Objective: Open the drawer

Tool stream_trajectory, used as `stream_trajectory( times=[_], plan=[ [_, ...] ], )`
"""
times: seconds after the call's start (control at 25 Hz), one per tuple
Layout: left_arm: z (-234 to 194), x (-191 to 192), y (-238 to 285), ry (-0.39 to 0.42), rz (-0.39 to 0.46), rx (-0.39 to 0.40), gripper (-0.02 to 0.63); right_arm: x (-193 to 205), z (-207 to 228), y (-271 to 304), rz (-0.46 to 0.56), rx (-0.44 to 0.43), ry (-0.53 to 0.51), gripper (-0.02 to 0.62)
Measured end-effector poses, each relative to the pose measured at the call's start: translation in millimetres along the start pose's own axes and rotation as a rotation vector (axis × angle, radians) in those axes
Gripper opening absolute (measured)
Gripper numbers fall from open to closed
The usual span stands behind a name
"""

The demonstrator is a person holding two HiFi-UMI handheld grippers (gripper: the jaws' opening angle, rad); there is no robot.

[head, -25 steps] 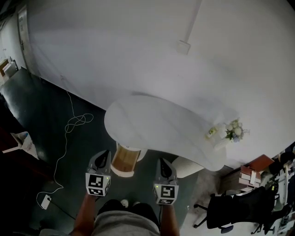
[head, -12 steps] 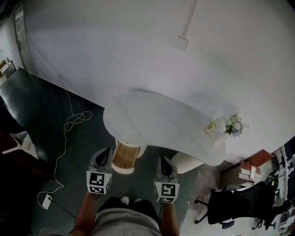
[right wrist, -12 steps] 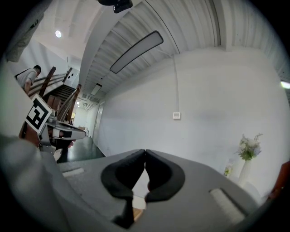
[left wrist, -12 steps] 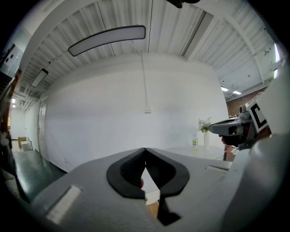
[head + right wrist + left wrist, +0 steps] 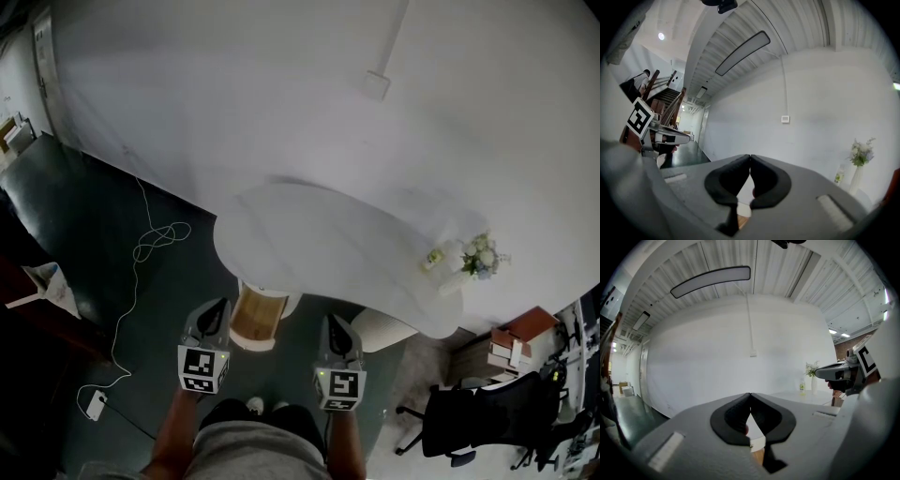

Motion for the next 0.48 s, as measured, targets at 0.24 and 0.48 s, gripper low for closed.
stream_trajectory(
  times=[0.24,0.48],
  plan=[
    [-1.4,1.2,2.2,0.006,-0.003,0.003,0.009,-1.4,-0.2,3.7,0.002,-0.004,-0.001,0.006],
    [0.0,0.0,4.7,-0.001,0.009,0.010,0.009,-1.2,-2.2,3.6,0.004,-0.008,0.000,0.006]
  ],
)
Point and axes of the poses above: the fingertips, and each gripper's own axes: y forward along the fingers, z to its right, x out of its underside, the point moved 6 cm from there along -y, backward along the fingers, and after that the axes turned 3 degrees about -x, right-handed, at the moved point
